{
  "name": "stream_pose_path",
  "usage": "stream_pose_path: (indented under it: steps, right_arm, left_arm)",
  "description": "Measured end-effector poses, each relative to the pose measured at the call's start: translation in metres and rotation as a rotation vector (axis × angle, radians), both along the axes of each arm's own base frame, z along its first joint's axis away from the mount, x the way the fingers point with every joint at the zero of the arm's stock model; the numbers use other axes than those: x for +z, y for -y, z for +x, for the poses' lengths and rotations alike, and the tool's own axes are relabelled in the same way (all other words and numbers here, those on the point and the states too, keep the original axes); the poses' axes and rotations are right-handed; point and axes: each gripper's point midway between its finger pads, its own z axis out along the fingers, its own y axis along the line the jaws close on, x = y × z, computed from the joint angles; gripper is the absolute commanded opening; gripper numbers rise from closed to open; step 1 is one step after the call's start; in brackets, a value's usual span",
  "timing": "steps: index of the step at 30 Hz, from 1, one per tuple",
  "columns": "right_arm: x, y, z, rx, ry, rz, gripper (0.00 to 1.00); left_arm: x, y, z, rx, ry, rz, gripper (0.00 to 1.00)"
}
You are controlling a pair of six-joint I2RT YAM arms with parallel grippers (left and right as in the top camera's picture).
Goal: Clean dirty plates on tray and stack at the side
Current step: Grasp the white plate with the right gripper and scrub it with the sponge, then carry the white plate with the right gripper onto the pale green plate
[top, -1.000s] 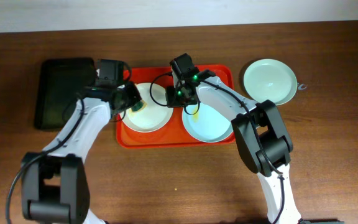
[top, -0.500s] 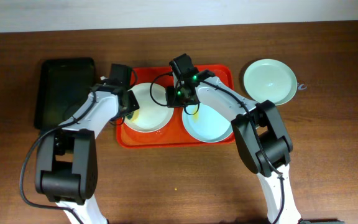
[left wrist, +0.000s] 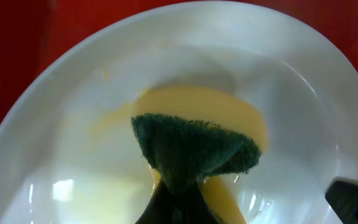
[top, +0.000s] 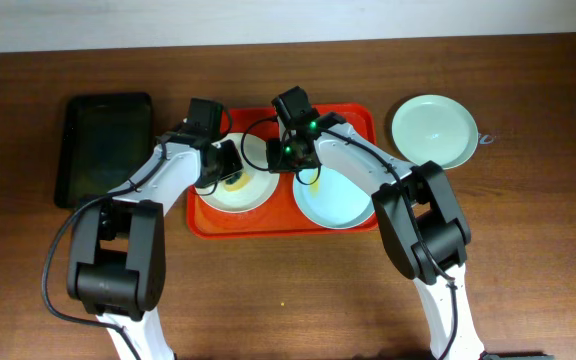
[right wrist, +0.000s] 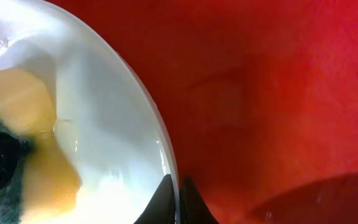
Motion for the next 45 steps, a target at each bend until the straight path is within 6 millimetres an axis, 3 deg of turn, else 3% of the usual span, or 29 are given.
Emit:
stream_pose_path:
  steps: [5, 8, 10, 12, 15, 18, 20, 24, 27, 29, 31, 32, 33, 35, 37, 39, 43, 45]
  right_arm:
    - [0.0, -0.002, -0.001, 0.005, -0.001, 0.006, 0.04]
    - [0.0, -0.007, -0.004, 0.015, -0.002, 0.004, 0.04]
    - [0.0, -0.005, -0.003, 0.011, 0.0, 0.001, 0.04]
    - [0.0, -0.005, -0.003, 0.011, 0.0, 0.001, 0.04]
    - [0.0, -0.005, -0.003, 0.01, -0.001, 0.001, 0.04]
    - [0.0, -0.005, -0.004, 0.011, -0.001, 0.001, 0.04]
    - [0.0, -0.005, -0.004, 0.011, -0.001, 0.0, 0.04]
    - [0.0, -0.007, -0.005, 0.016, -0.007, 0.005, 0.04]
    - [-0.001, -0.008, -0.009, 0.022, -0.017, 0.006, 0.04]
    - [0.001, -0.005, -0.01, 0.023, -0.019, -0.005, 0.04]
    - [0.008, 0.0, -0.008, 0.04, 0.007, -0.028, 0.04]
    - [0.016, 0.003, -0.005, 0.057, 0.044, -0.046, 0.04]
    - [0.039, 0.008, 0.002, 0.077, 0.12, -0.073, 0.04]
    - [0.102, 0.019, 0.015, 0.118, 0.321, -0.149, 0.04]
    - [0.159, 0.029, 0.018, 0.142, 0.518, -0.294, 0.04]
    - [0.214, 0.024, 0.009, 0.186, 0.743, -0.531, 0.04]
    - [0.25, 0.02, -0.006, 0.329, 0.912, -0.974, 0.04]
    - [0.278, 0.023, -0.006, 0.329, 0.979, -1.159, 0.04]
  left_arm:
    - [0.005, -0.061, -0.028, 0.09, -0.124, 0.269, 0.0]
    - [0.035, -0.076, -0.028, 0.125, -0.08, 0.306, 0.0]
    - [0.05, -0.07, -0.019, 0.13, -0.023, 0.246, 0.0]
    - [0.048, -0.044, -0.018, 0.079, -0.025, 0.147, 0.0]
    - [0.027, -0.006, -0.03, -0.01, -0.094, 0.08, 0.0]
    - [0.004, 0.003, -0.039, -0.061, -0.157, 0.089, 0.0]
    - [0.004, -0.006, -0.044, -0.072, -0.178, 0.141, 0.0]
    - [0.009, -0.055, -0.057, -0.021, -0.243, 0.35, 0.0]
    - [0.017, -0.067, -0.055, 0.022, -0.239, 0.376, 0.0]
    - [0.036, -0.079, -0.05, 0.086, -0.193, 0.363, 0.0]
    - [0.081, -0.105, -0.044, 0.19, -0.083, 0.35, 0.0]
    - [0.1, -0.115, -0.043, 0.23, -0.036, 0.339, 0.0]
    - [0.121, -0.124, -0.045, 0.27, 0.012, 0.326, 0.0]
    - [0.148, -0.148, -0.053, 0.352, 0.059, 0.311, 0.0]
    - [0.148, -0.162, -0.063, 0.389, 0.026, 0.317, 0.0]
    - [0.147, -0.169, -0.066, 0.406, 0.015, 0.32, 0.0]
    - [0.138, -0.175, -0.074, 0.42, -0.018, 0.324, 0.0]
    - [0.134, -0.175, -0.077, 0.418, -0.031, 0.326, 0.0]
